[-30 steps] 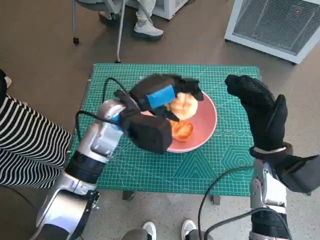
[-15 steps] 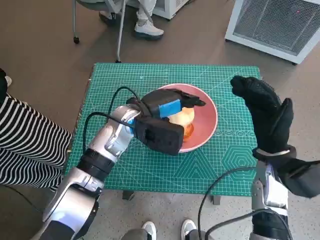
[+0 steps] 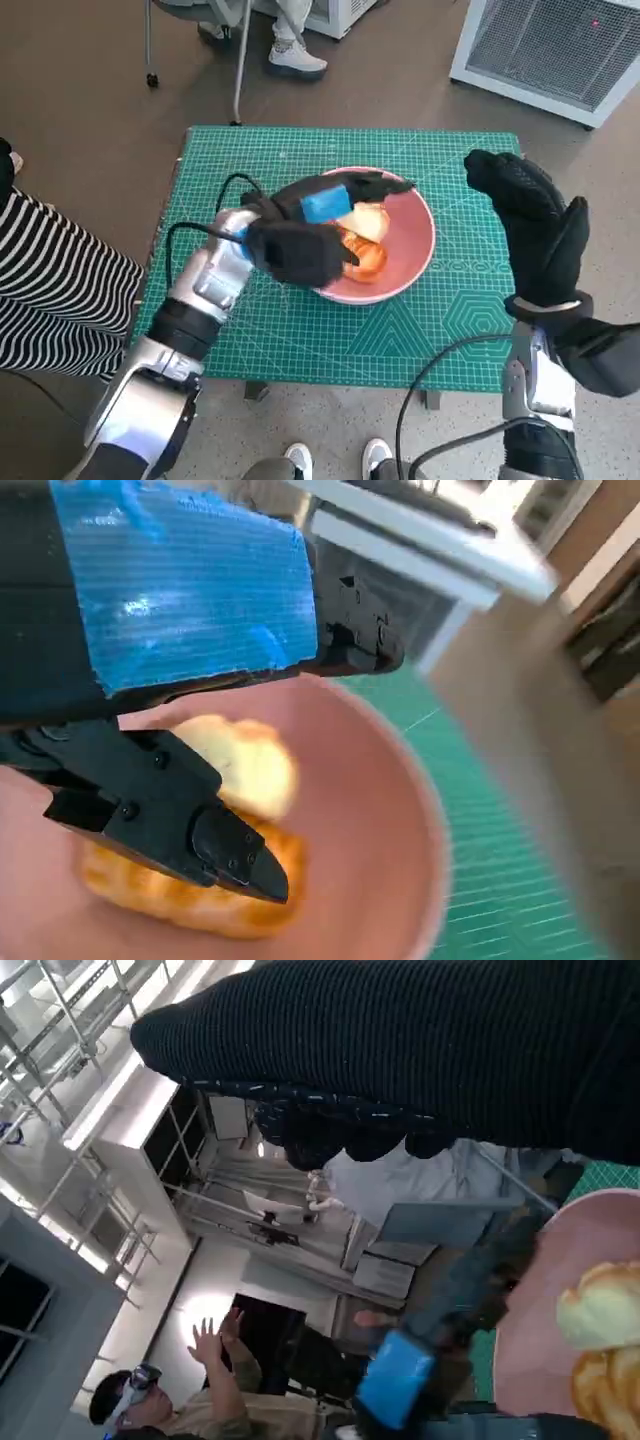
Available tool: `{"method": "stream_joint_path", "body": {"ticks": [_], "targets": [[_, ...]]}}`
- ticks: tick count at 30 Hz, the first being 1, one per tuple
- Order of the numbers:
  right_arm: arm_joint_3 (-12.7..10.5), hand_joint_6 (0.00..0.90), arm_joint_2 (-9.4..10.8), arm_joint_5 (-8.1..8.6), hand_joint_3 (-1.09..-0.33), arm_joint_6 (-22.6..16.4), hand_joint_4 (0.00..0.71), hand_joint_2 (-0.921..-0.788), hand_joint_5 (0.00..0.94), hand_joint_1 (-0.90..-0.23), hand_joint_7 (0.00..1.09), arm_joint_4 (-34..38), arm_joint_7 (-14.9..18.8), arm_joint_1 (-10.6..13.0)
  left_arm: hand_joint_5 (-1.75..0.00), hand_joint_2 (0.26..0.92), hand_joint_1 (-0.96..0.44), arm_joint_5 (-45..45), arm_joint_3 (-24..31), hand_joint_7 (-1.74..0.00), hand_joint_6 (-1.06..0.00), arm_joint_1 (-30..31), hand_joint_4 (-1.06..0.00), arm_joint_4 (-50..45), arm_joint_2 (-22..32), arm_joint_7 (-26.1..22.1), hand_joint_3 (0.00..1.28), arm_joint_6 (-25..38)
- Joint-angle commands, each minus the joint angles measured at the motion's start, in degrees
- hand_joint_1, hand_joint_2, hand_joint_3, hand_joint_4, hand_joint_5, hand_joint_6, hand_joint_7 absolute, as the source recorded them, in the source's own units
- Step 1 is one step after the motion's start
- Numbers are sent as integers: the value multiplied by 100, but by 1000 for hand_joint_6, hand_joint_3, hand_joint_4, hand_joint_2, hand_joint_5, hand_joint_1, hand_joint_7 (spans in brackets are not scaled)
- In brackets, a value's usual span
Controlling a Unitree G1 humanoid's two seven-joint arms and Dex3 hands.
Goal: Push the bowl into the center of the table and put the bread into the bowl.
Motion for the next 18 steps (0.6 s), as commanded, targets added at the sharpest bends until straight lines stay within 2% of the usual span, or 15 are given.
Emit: {"method": "stream_joint_path", "body": {"ticks": [1,9,13,18], "targets": [[22,15,-58,-94,-796,125,293,-921,11,-781,578,-49,-85,7,0,844,-420,-799,553,-45,-189,355,-72,-443,86,-262,19,-54],[100,21,-73,-213,-794,371,294,-921,11,-776,572,-379,-293,-124,-2,899,-482,-2049,1381,-46,-208,927,-73,-1251,-144,-272,31,-200],[144,24,-67,-312,-795,567,279,-921,3,-773,569,-611,-448,-216,-8,916,-579,-2566,1677,-53,-222,1183,-92,-1659,-402,-146,136,-310],[196,27,-70,-465,-799,718,256,-921,0,-769,569,-819,-634,-347,-17,920,-626,-3002,1845,-72,-227,1442,-113,-2213,-813,132,257,-318]]}}
